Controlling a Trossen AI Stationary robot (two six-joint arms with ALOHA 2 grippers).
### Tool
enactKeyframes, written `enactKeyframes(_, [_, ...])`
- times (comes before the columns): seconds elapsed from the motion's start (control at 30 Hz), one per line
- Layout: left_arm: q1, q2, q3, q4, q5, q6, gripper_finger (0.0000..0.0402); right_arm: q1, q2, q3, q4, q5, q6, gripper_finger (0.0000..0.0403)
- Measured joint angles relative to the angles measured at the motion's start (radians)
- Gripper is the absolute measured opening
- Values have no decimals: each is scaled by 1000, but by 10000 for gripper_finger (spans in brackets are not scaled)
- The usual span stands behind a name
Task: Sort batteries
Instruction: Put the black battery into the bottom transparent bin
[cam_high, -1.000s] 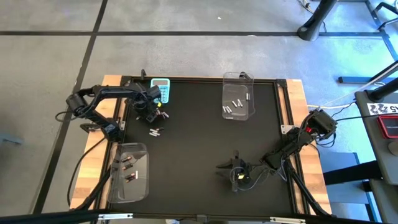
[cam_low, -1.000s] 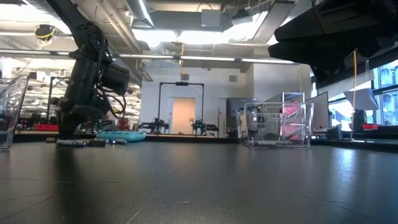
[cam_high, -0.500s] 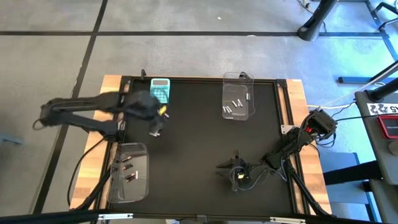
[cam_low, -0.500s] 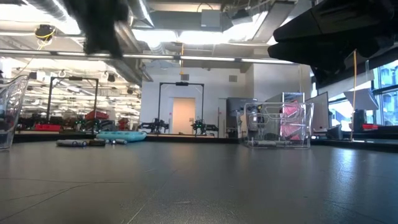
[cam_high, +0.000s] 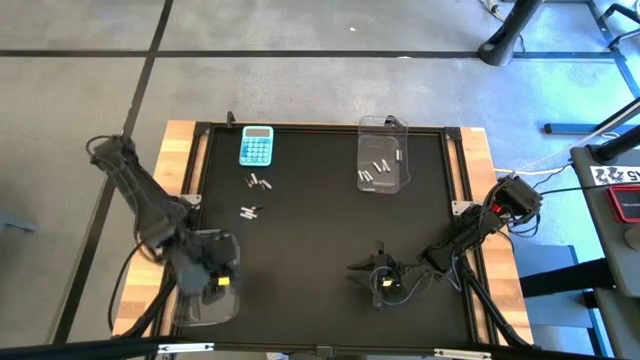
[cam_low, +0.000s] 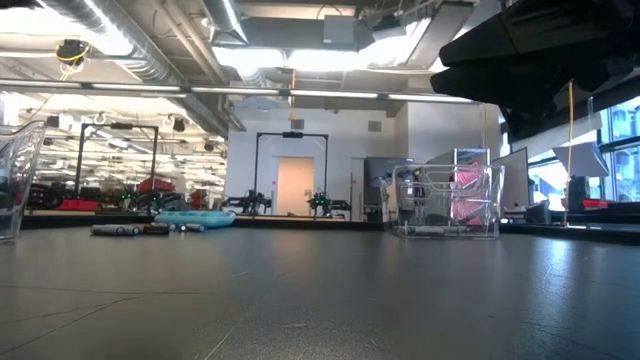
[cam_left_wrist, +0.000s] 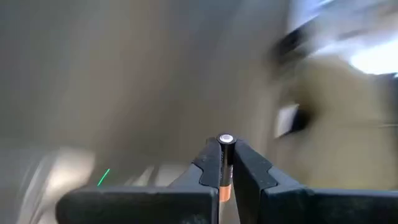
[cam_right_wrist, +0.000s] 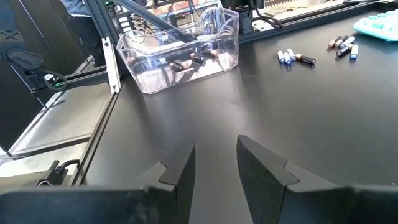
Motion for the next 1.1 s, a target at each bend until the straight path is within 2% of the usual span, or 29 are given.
enactKeyframes(0.1, [-77,84,30,-214,37,-280,9,0,0,0,0,1,0,119])
enactKeyframes(0.23, [-134,162,4,-274,131,-458,9,0,0,0,1,16,0,119])
enactKeyframes(0.5, [-154,226,-83,-231,141,-465,9,0,0,0,6,16,0,119])
enactKeyframes(0.83, [-154,230,-159,-167,168,-434,28,0,0,0,6,16,0,119])
enactKeyframes(1.1, [-154,230,-188,-149,169,-465,42,0,0,0,7,16,0,119])
